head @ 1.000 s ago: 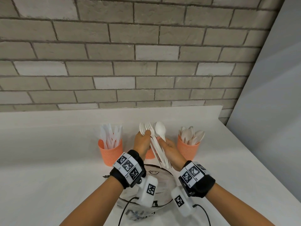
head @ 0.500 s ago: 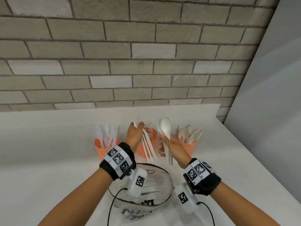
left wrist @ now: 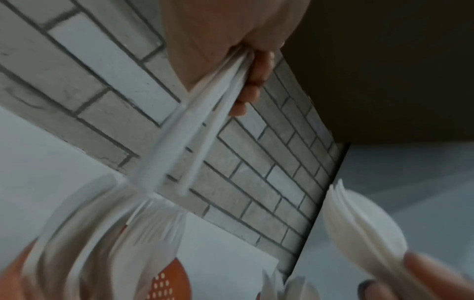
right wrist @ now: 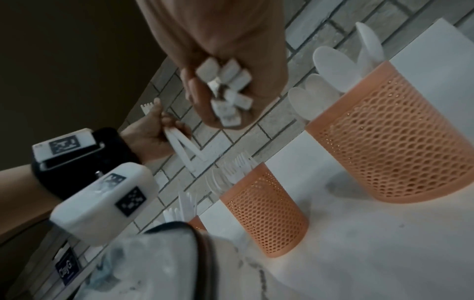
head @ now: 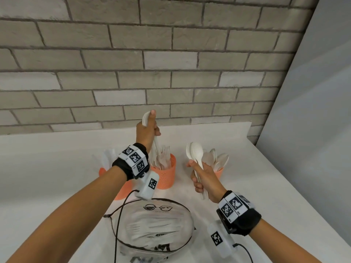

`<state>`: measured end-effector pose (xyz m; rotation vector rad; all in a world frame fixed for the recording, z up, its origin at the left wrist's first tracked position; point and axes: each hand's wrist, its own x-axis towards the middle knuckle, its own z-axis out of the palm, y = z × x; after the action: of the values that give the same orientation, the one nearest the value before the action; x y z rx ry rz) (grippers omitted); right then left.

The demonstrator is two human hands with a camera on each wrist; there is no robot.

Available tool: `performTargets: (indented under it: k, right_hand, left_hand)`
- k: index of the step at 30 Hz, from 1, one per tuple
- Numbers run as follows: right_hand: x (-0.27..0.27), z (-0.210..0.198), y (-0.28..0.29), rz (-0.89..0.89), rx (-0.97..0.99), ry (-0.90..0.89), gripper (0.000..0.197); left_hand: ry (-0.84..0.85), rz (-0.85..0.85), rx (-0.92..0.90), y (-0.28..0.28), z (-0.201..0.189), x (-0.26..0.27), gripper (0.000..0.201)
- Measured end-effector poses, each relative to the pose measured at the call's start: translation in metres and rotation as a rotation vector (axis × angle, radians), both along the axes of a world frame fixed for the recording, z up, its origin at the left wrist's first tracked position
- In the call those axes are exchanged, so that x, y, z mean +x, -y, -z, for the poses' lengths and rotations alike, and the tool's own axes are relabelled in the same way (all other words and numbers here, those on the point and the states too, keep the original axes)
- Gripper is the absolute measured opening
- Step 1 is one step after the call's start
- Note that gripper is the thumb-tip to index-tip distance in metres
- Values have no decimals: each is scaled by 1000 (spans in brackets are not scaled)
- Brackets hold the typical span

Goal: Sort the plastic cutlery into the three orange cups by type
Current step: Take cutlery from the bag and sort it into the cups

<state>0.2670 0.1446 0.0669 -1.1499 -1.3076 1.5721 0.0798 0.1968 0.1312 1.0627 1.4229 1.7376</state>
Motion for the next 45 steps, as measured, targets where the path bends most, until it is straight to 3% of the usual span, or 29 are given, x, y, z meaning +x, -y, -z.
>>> performTargets:
  k: [7, 10, 15, 18, 22, 27, 30, 34, 37, 41, 45]
  right_hand:
    - [9, 9, -3, -14, 24, 15, 26]
    - [14, 10, -4, -33, 15, 14, 29]
    - [17, 17, -9, -36, 3, -11, 36]
    - [16, 20, -12, -51, 9, -23, 33]
    - [15, 20, -12, -101, 5, -41, 31]
    - [16, 19, -13, -111, -4, -64, 32]
    - [17, 18, -13, -114, -21, -103, 35]
    - [18, 15, -11, -136, -21, -166, 33]
    - [20, 10, -11, -168, -35, -244, 37]
    - [17, 3, -10, -209, -5, -293, 42]
    - [12, 2, -7, -172, 102, -231, 35]
  left_hand:
    - [-298, 88, -64, -20, 37, 17, 57]
    - [-506, 66, -129, -27, 54, 15, 63]
    - [-1025, 15, -295, -22, 74, 15, 29]
    - [-1128, -7, -285, -19, 80, 16, 22]
    - [-1264, 32, -267, -13, 83, 18, 44]
    - [-1589, 61, -520, -4, 83, 23, 51]
    - [-1486, 110, -491, -3, 72, 24, 54]
    - [-948, 118, -185, 7, 44, 29, 46]
    - [-615, 242, -132, 21, 26, 37, 35]
    - [-541, 456, -188, 30, 28, 44, 40]
    - [-359, 548, -137, 42, 31, 49, 18]
